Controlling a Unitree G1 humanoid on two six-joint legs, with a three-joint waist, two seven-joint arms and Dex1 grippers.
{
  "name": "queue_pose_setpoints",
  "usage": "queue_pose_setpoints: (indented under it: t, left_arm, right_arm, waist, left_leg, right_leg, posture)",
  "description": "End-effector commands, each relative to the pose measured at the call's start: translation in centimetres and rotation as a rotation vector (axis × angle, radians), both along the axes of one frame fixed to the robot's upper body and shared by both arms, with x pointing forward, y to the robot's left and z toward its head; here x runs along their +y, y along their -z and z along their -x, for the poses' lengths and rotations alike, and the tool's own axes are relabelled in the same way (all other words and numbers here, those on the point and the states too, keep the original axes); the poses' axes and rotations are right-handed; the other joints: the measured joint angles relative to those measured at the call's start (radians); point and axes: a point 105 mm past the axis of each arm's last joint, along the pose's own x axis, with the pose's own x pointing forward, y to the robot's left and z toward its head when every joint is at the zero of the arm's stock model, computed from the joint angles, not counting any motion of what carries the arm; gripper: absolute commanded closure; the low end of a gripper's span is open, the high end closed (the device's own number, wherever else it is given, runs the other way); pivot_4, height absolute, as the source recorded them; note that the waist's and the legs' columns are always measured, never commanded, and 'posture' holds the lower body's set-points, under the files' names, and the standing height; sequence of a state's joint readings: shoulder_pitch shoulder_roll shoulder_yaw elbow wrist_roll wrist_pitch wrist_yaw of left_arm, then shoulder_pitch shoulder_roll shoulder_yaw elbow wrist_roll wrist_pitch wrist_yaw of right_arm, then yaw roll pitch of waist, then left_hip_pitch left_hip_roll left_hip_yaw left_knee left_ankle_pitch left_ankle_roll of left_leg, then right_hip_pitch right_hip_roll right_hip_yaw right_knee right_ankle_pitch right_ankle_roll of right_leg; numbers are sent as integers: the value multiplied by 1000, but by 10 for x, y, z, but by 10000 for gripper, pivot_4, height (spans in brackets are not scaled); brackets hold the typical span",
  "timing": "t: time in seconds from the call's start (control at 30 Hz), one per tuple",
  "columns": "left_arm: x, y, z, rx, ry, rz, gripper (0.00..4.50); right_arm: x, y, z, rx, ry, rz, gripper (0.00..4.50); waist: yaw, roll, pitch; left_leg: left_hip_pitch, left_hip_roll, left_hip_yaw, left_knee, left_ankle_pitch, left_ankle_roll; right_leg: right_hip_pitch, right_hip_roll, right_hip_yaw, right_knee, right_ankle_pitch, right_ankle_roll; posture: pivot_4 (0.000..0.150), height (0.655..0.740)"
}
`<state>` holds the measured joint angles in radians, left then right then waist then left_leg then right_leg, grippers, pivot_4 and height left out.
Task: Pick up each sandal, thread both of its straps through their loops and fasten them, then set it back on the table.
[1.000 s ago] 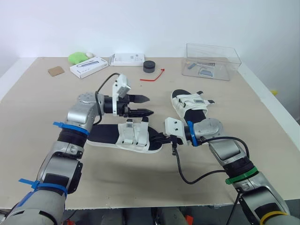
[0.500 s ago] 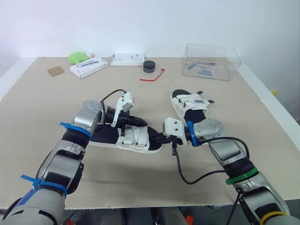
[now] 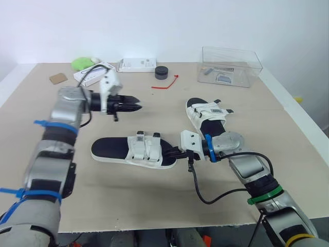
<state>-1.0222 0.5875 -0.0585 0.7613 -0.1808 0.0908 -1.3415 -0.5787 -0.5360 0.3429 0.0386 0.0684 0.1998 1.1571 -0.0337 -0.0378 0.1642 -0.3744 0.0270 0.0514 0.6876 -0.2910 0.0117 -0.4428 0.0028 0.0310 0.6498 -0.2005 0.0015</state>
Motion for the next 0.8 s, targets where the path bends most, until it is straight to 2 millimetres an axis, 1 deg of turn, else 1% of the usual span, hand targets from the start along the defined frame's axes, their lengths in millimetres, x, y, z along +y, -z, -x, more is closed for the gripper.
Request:
queue_pose_setpoints:
  t: [0.03,0.07,0.1,0.13,0.17,0.23,0.27,0.37,0.4,0.53,0.67,0.8]
  left_arm:
    - [20,16,22,-2,33,-19,24414]
    - [25,22,26,10,28,-25,22460]
    - [28,27,29,18,25,-33,18899]
    - [30,31,33,17,26,-43,15361]
    - [30,34,36,16,30,-50,10396]
    - [29,37,38,19,38,-51,2042]
    - [28,39,39,21,40,-51,0]
    - [24,47,39,48,59,-61,0]
    - [22,50,40,61,68,-63,0]
    - [7,61,45,141,140,-64,0]
    - [-11,67,46,194,199,-46,0]
    - [-25,69,43,198,231,-38,0]
  right_arm:
    - [-3,-20,-2,29,50,-115,45000]
    - [-3,-28,-2,37,61,-163,39964]
    - [-5,-37,-1,54,71,-215,38609]
    - [-7,-45,2,65,65,-261,35659]
    - [-11,-54,7,83,54,-307,30492]
    - [-20,-68,19,109,28,-374,21834]
    - [-24,-73,23,115,20,-397,16662]
    - [-34,-81,31,123,17,-431,1980]
    - [-35,-82,33,124,20,-435,401]
    - [-43,-82,34,109,43,-430,401]
    - [-44,-82,33,73,57,-423,401]
    - [-46,-81,32,44,73,-420,401]
  waist:
    - [4,0,0]
    - [7,0,0]
    - [8,0,0]
    - [11,-1,0]
    - [12,-1,0]
    - [20,-1,0]
    - [25,-1,0]
    - [27,-1,0]
    - [28,-1,0]
    - [28,-1,0]
    - [28,-1,0]
    - [28,-1,0]
  left_leg:
    - [-1,0,-1,0,0,0]
    - [-1,0,-1,1,0,0]
    - [-2,-1,0,1,0,0]
    - [-2,-1,-1,1,0,0]
    - [-3,-1,-1,2,0,0]
    - [-5,-2,-3,2,0,-1]
    - [-6,-3,-5,2,0,-1]
    - [-8,-5,-8,3,0,0]
    - [-8,-5,-8,3,0,0]
    - [-9,-5,-9,4,0,0]
    - [-10,-5,-10,5,0,0]
    - [-11,-5,-11,6,0,0]
  right_leg:
    - [0,-1,-2,0,0,0]
    - [0,-1,-2,0,0,0]
    - [0,-2,-2,0,0,0]
    - [-1,-2,-2,0,0,0]
    - [-1,-3,-3,0,0,0]
    - [-1,-5,-4,0,0,0]
    - [-1,-6,-6,-1,0,1]
    - [-1,-7,-9,-1,0,2]
    - [-1,-8,-9,-1,0,2]
    - [-1,-7,-10,-1,-1,2]
    - [-1,-6,-11,-1,-1,2]
    - [-1,-6,-11,-1,-1,2]
  posture:
    - [1500,7400]
    - [1500,7400]
    - [1500,7400]
    - [1500,7400]
    - [1500,7400]
    - [1500,7400]
    - [1500,7400]
    - [1500,7400]
    - [1500,7400]
    - [1500,7400]
    - [1500,7400]
    - [1500,7400]
